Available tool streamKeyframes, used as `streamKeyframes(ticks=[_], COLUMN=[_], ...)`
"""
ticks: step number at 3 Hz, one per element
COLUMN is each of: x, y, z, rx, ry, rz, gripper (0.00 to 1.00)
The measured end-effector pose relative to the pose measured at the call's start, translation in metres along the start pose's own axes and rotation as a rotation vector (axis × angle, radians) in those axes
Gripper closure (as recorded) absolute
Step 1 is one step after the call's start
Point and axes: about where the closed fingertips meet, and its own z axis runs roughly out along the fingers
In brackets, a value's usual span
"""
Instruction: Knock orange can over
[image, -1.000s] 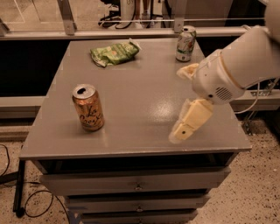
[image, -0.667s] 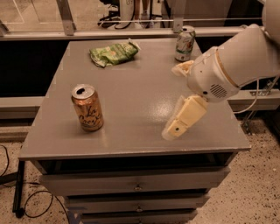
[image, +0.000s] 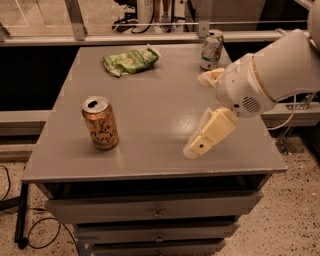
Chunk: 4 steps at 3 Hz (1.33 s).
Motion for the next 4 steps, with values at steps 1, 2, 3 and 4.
streamKeyframes(ticks=[1, 2, 3, 4], x=[-0.028, -0.075, -0.110, -0.129], y=[0.004, 0.005, 0.010, 0.017], z=[0.052, 0.113, 0.156, 0.193], rx=[-0.056, -0.112, -0.160, -0.202], ry=[-0.144, -0.308, -0.420, -0.490], rz=[0.009, 0.002, -0.015, -0.030], gripper=[0.00, 0.00, 0.00, 0.00])
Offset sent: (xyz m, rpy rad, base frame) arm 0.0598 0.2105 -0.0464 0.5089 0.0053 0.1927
